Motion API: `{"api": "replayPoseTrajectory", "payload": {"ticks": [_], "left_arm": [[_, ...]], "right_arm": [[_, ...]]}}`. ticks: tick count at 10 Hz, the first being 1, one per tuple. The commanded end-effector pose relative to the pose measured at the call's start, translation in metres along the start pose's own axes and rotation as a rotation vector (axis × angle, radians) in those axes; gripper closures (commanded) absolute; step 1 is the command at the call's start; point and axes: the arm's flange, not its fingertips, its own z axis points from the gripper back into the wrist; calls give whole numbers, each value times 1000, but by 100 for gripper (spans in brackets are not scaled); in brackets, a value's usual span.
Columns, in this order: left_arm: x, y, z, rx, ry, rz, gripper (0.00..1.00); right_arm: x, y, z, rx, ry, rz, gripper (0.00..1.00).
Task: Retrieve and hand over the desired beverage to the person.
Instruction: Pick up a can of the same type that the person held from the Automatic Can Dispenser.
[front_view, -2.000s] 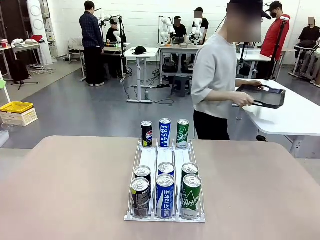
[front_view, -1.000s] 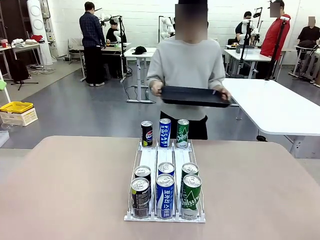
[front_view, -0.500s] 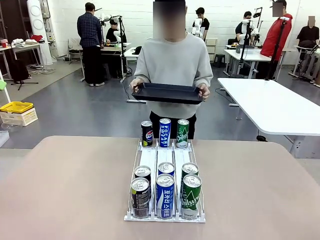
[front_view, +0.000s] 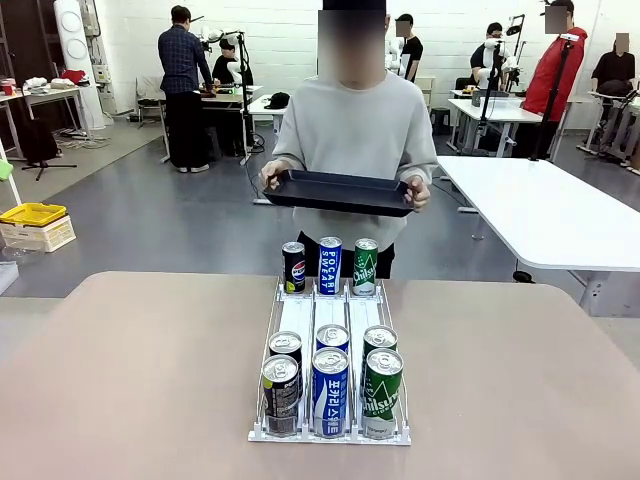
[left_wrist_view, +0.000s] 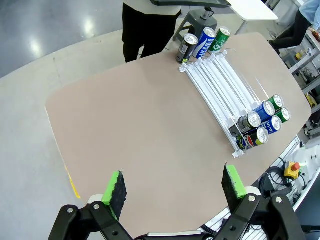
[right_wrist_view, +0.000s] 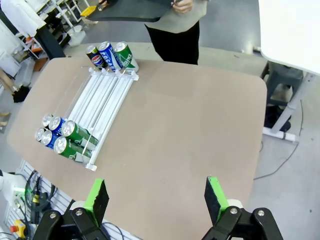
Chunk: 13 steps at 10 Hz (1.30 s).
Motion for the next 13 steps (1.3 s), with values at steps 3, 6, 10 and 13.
{"api": "replayPoseTrajectory", "payload": {"ticks": [3,6,10,13], "left_arm": [[2,3,0,-6,-15,-7,0],[2,3,0,-6,-15,-7,0],[2,3,0,-6,-15,-7,0],[2,3,0,-6,-15,-7,0]], "right_arm": [[-1,0,-2,18,0,9,0],[-1,0,-2,18,0,9,0],[-1,0,-2,18,0,9,0],[-1,0,-2,18,0,9,0]]}}
